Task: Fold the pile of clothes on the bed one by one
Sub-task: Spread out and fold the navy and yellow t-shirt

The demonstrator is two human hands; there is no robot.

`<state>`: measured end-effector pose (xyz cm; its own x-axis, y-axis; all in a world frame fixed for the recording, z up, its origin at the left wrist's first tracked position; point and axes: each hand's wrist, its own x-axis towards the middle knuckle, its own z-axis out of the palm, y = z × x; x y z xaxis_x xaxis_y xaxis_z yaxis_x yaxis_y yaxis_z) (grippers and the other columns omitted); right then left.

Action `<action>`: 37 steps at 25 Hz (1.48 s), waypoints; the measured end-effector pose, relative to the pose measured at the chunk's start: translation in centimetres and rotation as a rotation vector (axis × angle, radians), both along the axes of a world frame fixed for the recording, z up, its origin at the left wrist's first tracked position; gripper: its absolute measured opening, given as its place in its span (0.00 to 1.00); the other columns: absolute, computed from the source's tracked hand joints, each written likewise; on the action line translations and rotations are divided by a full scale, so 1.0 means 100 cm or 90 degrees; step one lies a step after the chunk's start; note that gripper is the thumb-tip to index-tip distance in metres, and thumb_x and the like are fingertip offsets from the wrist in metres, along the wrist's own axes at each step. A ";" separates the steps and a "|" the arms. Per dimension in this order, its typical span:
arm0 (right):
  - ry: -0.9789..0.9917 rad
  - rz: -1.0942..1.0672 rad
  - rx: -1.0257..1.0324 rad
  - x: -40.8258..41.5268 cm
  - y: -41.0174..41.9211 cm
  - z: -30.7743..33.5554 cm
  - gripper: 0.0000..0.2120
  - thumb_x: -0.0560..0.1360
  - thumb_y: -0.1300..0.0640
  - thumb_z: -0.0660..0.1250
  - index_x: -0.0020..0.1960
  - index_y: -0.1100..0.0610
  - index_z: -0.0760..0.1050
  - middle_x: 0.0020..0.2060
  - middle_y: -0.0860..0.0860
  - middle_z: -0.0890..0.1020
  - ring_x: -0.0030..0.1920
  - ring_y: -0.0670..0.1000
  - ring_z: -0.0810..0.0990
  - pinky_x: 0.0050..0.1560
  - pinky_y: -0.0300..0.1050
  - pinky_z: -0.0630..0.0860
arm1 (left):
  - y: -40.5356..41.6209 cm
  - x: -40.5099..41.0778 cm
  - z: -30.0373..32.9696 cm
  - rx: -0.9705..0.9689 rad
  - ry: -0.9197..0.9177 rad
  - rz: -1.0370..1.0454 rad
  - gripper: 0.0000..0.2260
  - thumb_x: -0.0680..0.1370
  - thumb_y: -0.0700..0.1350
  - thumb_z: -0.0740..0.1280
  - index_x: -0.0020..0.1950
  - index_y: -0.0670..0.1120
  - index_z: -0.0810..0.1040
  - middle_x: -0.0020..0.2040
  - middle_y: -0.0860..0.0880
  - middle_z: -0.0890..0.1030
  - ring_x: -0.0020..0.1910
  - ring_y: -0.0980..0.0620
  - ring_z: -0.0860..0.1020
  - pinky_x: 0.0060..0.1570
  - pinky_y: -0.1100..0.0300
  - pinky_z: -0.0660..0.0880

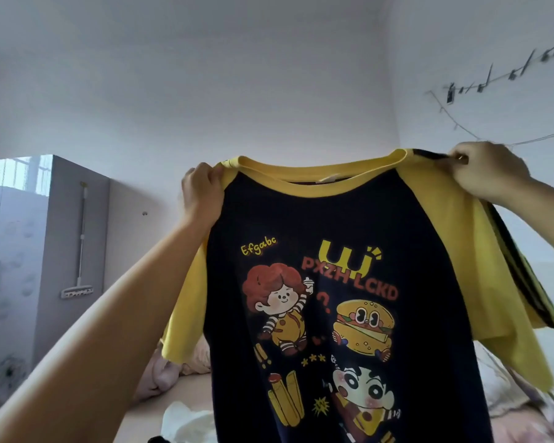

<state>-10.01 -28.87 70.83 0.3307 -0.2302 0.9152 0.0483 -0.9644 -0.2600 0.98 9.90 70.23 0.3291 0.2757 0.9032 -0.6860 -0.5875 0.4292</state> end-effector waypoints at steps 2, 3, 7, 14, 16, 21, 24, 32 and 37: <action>-0.104 -0.098 -0.055 0.000 0.009 -0.001 0.19 0.76 0.45 0.54 0.50 0.58 0.74 0.40 0.57 0.78 0.40 0.60 0.75 0.39 0.47 0.65 | 0.001 -0.004 0.005 -0.010 -0.051 0.044 0.15 0.82 0.49 0.55 0.48 0.38 0.72 0.49 0.40 0.74 0.48 0.42 0.71 0.45 0.54 0.65; -0.151 -0.139 -0.095 0.003 0.011 -0.004 0.22 0.75 0.45 0.51 0.51 0.61 0.73 0.42 0.60 0.78 0.40 0.62 0.76 0.38 0.47 0.64 | 0.000 -0.004 0.005 -0.015 -0.068 0.070 0.16 0.83 0.49 0.54 0.52 0.37 0.73 0.52 0.40 0.74 0.53 0.41 0.71 0.48 0.51 0.66; -0.169 -0.172 -0.164 0.050 0.005 -0.044 0.25 0.75 0.49 0.48 0.50 0.69 0.71 0.42 0.68 0.77 0.36 0.66 0.77 0.35 0.48 0.62 | -0.010 0.025 -0.031 0.026 -0.065 0.210 0.17 0.84 0.49 0.52 0.58 0.37 0.72 0.58 0.38 0.75 0.60 0.39 0.70 0.56 0.49 0.63; -0.007 -0.133 -0.153 0.186 -0.036 -0.214 0.17 0.79 0.59 0.53 0.43 0.72 0.71 0.32 0.68 0.73 0.25 0.64 0.74 0.29 0.45 0.63 | -0.044 0.159 -0.211 0.162 0.113 0.237 0.11 0.82 0.43 0.56 0.53 0.38 0.74 0.51 0.37 0.78 0.52 0.37 0.74 0.46 0.47 0.66; 0.141 -0.140 -0.108 0.230 -0.047 -0.282 0.13 0.81 0.61 0.57 0.48 0.72 0.72 0.40 0.69 0.75 0.33 0.67 0.77 0.31 0.49 0.65 | -0.061 0.203 -0.275 0.169 0.241 0.202 0.09 0.81 0.41 0.57 0.52 0.39 0.75 0.51 0.37 0.77 0.52 0.37 0.74 0.43 0.49 0.66; 0.356 -0.136 0.101 0.312 -0.071 -0.434 0.10 0.81 0.62 0.54 0.54 0.70 0.69 0.50 0.67 0.73 0.45 0.68 0.76 0.38 0.51 0.64 | -0.108 0.294 -0.418 0.104 0.422 0.088 0.10 0.78 0.37 0.57 0.53 0.36 0.77 0.51 0.34 0.77 0.52 0.36 0.75 0.49 0.50 0.67; 0.367 -0.140 0.202 0.363 -0.080 -0.501 0.11 0.82 0.62 0.54 0.55 0.70 0.69 0.54 0.67 0.71 0.47 0.68 0.75 0.42 0.54 0.66 | -0.140 0.344 -0.482 0.136 0.456 0.136 0.10 0.81 0.37 0.56 0.56 0.35 0.74 0.55 0.35 0.73 0.57 0.38 0.70 0.49 0.52 0.63; 0.613 -0.173 0.148 0.475 -0.091 -0.631 0.27 0.81 0.51 0.55 0.73 0.65 0.54 0.73 0.69 0.49 0.71 0.69 0.55 0.70 0.60 0.52 | -0.173 0.457 -0.612 0.406 0.555 0.213 0.07 0.72 0.40 0.68 0.37 0.38 0.74 0.32 0.38 0.76 0.34 0.37 0.77 0.42 0.44 0.78; 0.803 -0.177 0.129 0.493 -0.109 -0.708 0.28 0.78 0.35 0.44 0.74 0.36 0.37 0.75 0.53 0.32 0.74 0.67 0.42 0.69 0.71 0.44 | -0.173 0.485 -0.695 0.472 0.648 0.177 0.07 0.70 0.44 0.73 0.41 0.42 0.77 0.33 0.42 0.78 0.33 0.42 0.78 0.37 0.53 0.74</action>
